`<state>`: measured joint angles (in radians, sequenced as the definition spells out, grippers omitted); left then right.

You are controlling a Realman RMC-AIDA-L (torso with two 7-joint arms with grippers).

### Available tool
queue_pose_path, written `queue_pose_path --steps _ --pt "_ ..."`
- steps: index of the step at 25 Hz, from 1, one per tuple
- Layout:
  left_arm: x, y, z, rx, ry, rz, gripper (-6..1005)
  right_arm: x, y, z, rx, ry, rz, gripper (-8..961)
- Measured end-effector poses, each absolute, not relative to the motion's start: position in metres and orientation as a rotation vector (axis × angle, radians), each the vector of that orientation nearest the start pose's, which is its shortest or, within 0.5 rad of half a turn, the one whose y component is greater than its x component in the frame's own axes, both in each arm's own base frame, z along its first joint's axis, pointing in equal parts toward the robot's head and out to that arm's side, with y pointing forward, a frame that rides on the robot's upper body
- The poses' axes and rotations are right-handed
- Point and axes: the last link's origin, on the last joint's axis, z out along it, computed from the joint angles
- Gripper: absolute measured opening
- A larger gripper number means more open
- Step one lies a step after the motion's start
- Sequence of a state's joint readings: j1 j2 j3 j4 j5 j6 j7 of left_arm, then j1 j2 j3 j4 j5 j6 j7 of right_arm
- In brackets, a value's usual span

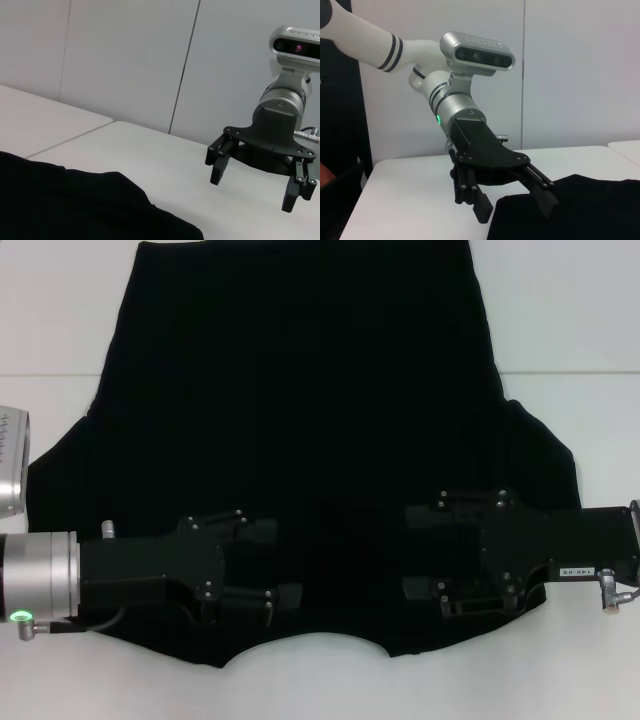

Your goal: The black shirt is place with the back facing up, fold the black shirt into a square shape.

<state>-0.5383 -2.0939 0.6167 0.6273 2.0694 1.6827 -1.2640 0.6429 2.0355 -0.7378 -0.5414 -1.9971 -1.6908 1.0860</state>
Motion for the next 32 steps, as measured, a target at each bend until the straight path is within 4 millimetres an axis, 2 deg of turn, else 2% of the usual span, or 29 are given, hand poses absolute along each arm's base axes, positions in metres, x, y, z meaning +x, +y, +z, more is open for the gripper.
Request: queue_pose_path --steps 17,21,25,32 --pt "-0.257 0.311 -0.008 -2.824 -0.496 -0.778 907 0.227 0.331 -0.008 -2.929 0.102 0.767 798" --pt "-0.26 0.316 -0.005 -2.761 -0.59 -0.798 901 0.227 0.333 -0.009 -2.912 0.112 0.776 798" --pt "-0.266 0.326 0.004 -2.644 -0.759 -0.833 894 0.226 0.334 -0.008 -2.889 0.135 0.803 798" --pt "-0.271 0.329 0.011 -2.607 -0.842 -0.81 883 0.226 0.336 -0.009 -2.877 0.195 0.81 799"
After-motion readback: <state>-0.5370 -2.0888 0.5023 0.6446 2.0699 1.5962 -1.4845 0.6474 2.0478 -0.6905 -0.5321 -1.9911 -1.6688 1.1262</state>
